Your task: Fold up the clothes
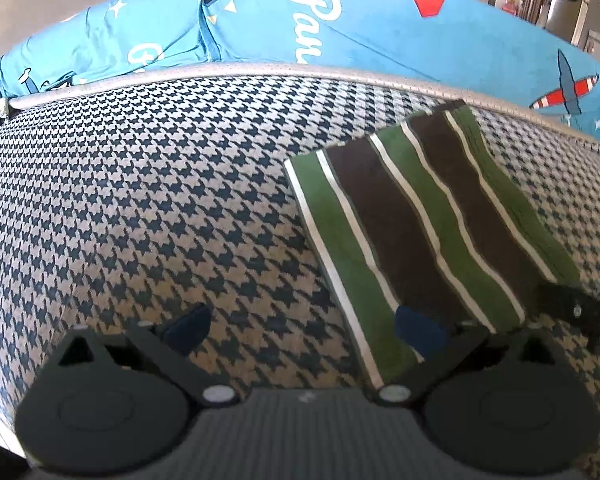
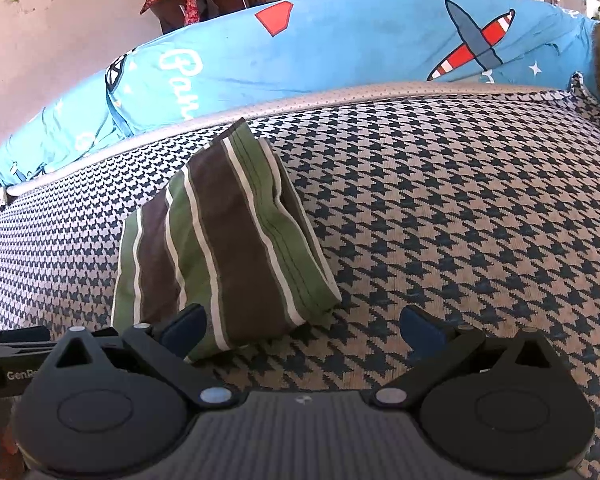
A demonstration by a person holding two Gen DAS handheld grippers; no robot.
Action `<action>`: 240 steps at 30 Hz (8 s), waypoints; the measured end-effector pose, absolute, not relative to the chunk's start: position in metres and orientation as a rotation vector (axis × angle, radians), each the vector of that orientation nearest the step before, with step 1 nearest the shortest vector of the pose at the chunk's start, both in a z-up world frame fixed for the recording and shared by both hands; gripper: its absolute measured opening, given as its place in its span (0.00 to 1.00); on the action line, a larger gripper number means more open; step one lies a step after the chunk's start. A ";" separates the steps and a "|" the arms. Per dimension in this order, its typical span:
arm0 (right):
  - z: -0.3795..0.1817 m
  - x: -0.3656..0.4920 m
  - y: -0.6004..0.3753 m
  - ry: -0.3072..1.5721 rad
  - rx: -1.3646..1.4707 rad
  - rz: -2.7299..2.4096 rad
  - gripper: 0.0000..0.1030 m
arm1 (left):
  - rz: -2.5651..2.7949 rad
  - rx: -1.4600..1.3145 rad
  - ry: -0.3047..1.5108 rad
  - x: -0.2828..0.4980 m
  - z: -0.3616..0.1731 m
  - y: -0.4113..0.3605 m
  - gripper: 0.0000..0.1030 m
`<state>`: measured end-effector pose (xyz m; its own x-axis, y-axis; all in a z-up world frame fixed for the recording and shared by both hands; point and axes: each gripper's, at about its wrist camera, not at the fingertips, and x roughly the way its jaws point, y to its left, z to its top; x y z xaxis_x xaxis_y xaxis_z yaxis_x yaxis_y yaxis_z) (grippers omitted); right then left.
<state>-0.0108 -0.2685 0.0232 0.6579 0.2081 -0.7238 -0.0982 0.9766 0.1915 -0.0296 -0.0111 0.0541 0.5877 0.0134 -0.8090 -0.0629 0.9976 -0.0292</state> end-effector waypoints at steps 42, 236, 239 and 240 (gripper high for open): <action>-0.004 0.016 -0.275 0.821 0.320 0.283 0.75 | -0.373 -0.371 0.997 0.099 0.010 0.033 1.00; 0.032 -0.027 -0.221 0.548 0.152 0.390 0.23 | 0.036 -0.049 0.690 -0.030 0.056 -0.033 0.21; 0.034 -0.037 -0.220 0.538 0.148 0.401 0.23 | 0.051 -0.055 0.700 -0.042 0.059 -0.030 0.21; 0.035 -0.040 -0.220 0.535 0.151 0.406 0.23 | 0.052 -0.050 0.704 -0.047 0.059 -0.031 0.21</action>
<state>-0.0403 -0.2204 0.0350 0.7830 0.4140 -0.4642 -0.3361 0.9096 0.2442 -0.0465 -0.0307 0.0592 0.7613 0.0312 -0.6477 -0.0652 0.9975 -0.0286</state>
